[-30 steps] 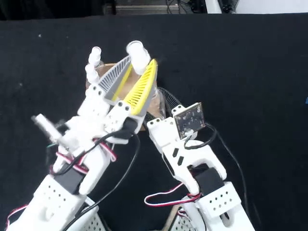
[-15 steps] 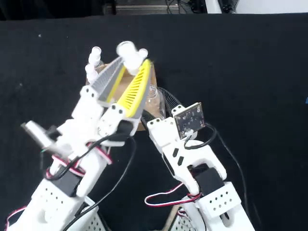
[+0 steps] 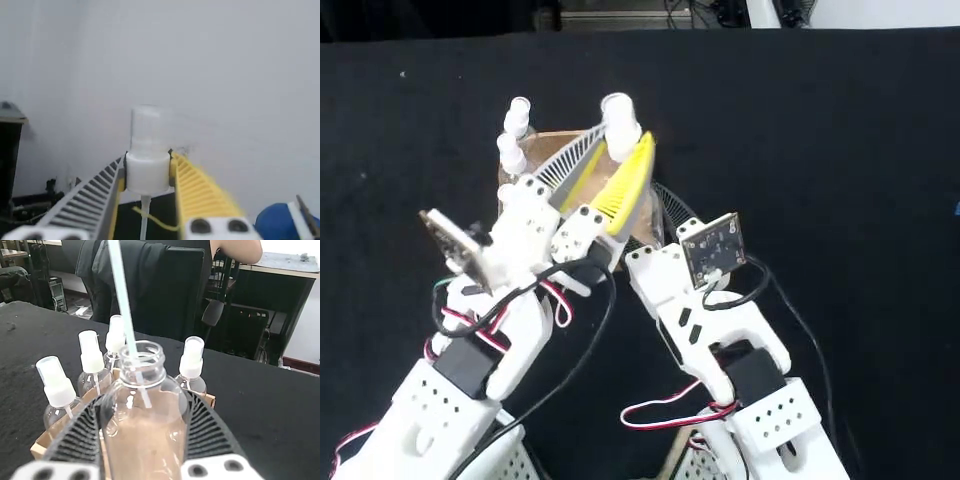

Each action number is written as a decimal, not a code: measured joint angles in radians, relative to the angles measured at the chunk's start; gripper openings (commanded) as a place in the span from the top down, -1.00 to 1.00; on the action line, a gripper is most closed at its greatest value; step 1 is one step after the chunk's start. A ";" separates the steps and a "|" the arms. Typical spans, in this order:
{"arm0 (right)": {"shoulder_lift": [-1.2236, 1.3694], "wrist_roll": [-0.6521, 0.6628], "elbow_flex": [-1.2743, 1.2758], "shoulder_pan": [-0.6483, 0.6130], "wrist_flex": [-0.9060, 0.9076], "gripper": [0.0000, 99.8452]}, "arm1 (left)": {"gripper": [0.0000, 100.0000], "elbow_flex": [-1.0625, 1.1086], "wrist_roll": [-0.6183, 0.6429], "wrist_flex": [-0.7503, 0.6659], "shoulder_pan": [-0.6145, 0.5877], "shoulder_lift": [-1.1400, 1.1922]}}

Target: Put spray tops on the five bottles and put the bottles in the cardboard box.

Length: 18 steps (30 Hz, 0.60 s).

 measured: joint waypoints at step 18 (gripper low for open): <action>0.000 0.000 0.000 -0.002 0.000 0.98 | 0.49 -0.120 0.000 0.270 -0.206 0.000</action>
